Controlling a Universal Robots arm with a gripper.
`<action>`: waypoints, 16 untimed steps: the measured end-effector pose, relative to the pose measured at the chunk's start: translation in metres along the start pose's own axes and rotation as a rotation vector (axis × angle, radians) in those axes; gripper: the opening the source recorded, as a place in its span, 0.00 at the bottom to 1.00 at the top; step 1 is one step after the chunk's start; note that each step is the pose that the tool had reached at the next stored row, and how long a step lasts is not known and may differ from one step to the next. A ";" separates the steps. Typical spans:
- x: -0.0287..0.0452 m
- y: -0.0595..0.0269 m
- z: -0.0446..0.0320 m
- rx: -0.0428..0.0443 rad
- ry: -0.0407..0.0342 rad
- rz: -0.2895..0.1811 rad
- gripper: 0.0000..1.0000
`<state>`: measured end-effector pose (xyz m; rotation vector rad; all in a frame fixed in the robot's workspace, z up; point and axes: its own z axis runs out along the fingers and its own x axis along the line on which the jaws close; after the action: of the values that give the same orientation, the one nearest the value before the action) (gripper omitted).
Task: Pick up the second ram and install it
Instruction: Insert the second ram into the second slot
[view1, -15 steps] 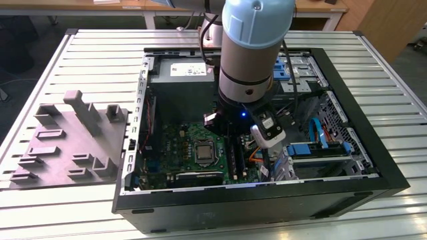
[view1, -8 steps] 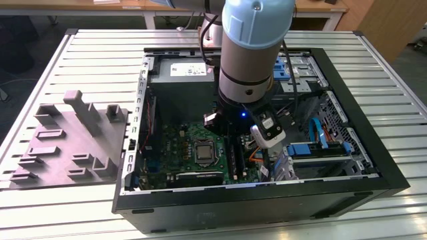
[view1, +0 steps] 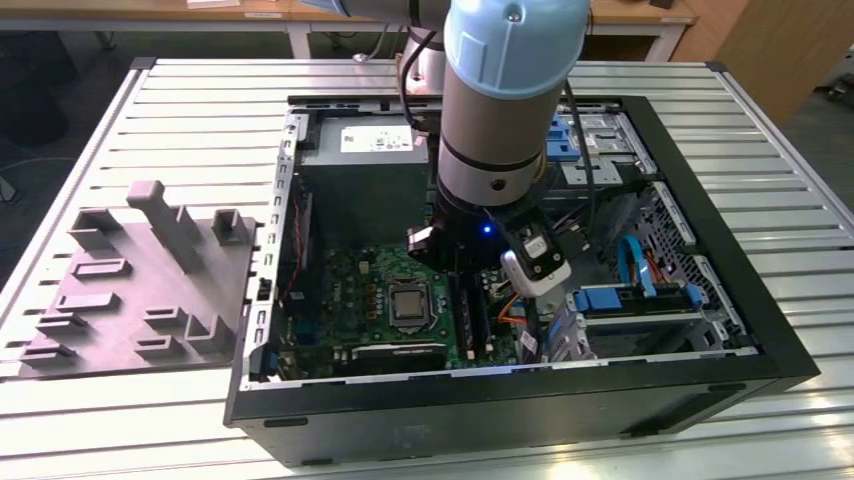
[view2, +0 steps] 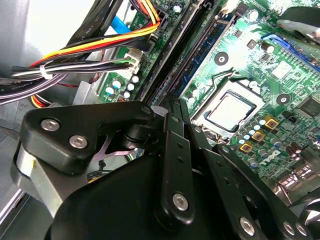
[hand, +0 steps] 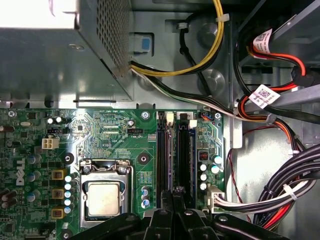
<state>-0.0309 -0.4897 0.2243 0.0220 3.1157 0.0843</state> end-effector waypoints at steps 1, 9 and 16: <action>0.0000 0.0000 0.0000 0.0000 0.0000 0.000 0.11; 0.0000 0.0000 0.0000 0.0000 -0.0001 0.000 0.11; 0.0000 0.0000 -0.0006 0.0003 0.0000 0.000 0.11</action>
<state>-0.0309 -0.4897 0.2248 0.0220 3.1157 0.0838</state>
